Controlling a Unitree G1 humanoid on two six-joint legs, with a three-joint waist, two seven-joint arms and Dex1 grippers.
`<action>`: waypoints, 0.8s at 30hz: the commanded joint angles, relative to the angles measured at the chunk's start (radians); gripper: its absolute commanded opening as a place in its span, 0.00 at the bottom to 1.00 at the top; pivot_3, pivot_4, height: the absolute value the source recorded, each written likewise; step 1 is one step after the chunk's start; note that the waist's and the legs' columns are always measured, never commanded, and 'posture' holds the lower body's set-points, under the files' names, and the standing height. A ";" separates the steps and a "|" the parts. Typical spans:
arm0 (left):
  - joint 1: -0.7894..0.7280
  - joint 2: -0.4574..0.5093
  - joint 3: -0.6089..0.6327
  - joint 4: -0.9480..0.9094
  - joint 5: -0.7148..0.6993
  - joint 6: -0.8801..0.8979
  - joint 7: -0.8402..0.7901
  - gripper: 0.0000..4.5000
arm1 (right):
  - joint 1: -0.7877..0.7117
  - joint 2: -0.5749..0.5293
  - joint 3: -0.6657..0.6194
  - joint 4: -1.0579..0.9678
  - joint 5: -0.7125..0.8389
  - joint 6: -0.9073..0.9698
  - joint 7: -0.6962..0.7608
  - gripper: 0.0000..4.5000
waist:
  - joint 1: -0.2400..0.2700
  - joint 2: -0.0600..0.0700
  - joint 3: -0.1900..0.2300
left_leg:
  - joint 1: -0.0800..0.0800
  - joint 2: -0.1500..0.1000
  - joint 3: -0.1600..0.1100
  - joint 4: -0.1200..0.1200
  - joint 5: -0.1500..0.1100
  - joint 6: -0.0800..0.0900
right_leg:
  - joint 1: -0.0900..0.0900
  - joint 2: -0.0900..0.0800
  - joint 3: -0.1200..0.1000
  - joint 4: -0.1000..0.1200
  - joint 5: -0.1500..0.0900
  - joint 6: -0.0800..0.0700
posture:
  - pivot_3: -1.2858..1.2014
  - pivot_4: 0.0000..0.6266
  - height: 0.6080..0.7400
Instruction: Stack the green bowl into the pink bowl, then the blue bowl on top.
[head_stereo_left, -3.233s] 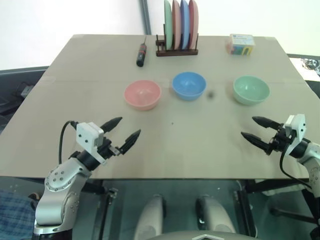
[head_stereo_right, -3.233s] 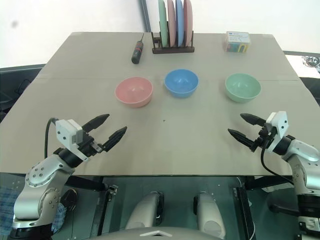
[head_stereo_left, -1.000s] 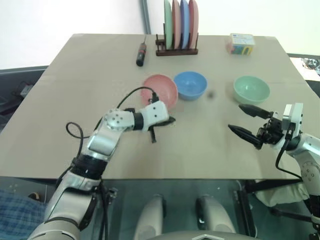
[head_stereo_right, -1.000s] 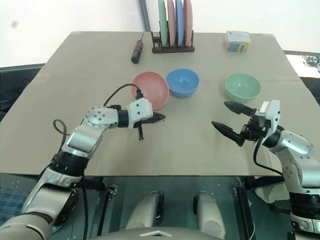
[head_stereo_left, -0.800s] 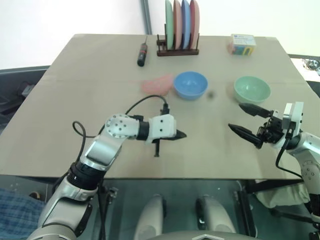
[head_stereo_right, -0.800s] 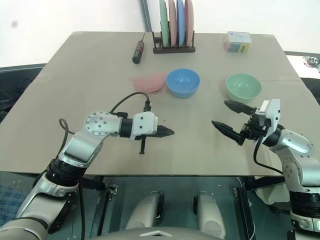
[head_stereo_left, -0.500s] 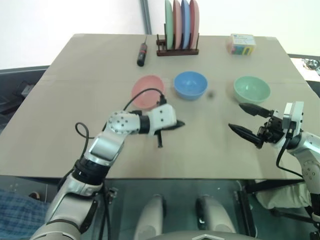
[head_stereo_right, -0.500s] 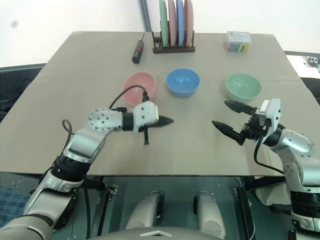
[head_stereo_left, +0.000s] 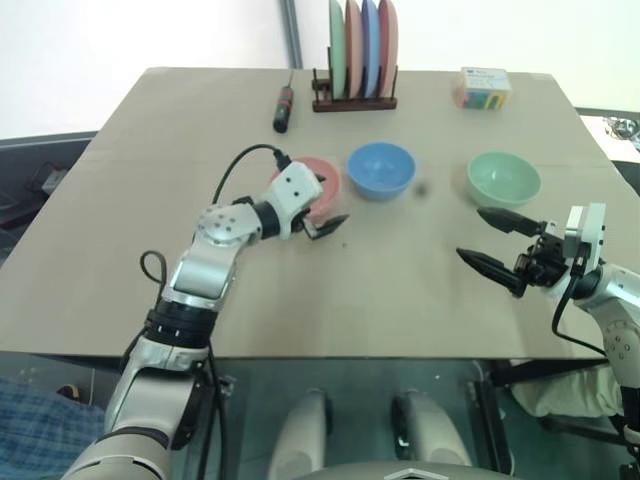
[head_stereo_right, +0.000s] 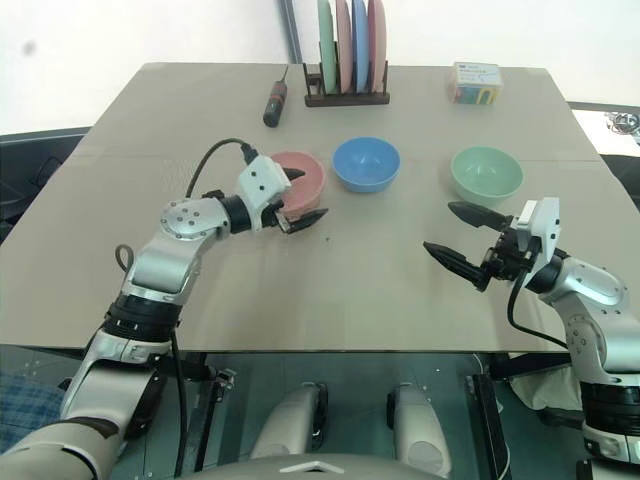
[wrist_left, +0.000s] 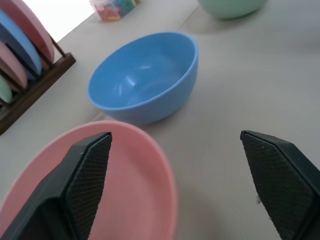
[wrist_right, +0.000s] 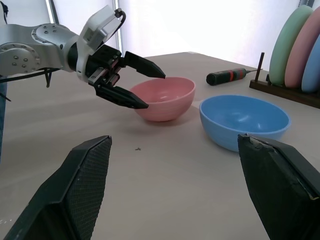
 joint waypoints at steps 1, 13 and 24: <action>-0.036 0.010 -0.016 0.062 0.054 -0.046 0.025 0.98 | -0.005 -0.014 -0.018 -0.033 0.007 -0.001 0.001 0.94 | 0.000 0.000 0.000 | 0.000 0.000 0.000 0.000 0.000 0.000 | 0.000 0.000 0.000 0.000 0.000 0.000 | 0.52 0.24 1.00; -0.111 -0.008 -0.117 0.251 0.166 -0.113 -0.008 0.87 | 0.010 -0.018 -0.028 -0.071 0.008 0.015 -0.029 0.94 | 0.000 0.000 0.000 | 0.000 0.000 0.000 0.000 0.000 0.000 | 0.000 0.000 0.000 0.000 0.000 0.000 | 0.52 0.24 1.00; -0.093 -0.013 -0.113 0.245 0.160 -0.136 -0.033 0.03 | 0.015 -0.028 -0.032 -0.080 0.012 0.021 -0.040 0.94 | 0.000 0.000 0.000 | 0.000 0.000 0.000 0.000 0.000 0.000 | 0.000 0.000 0.000 0.000 0.000 0.000 | 0.52 0.24 1.00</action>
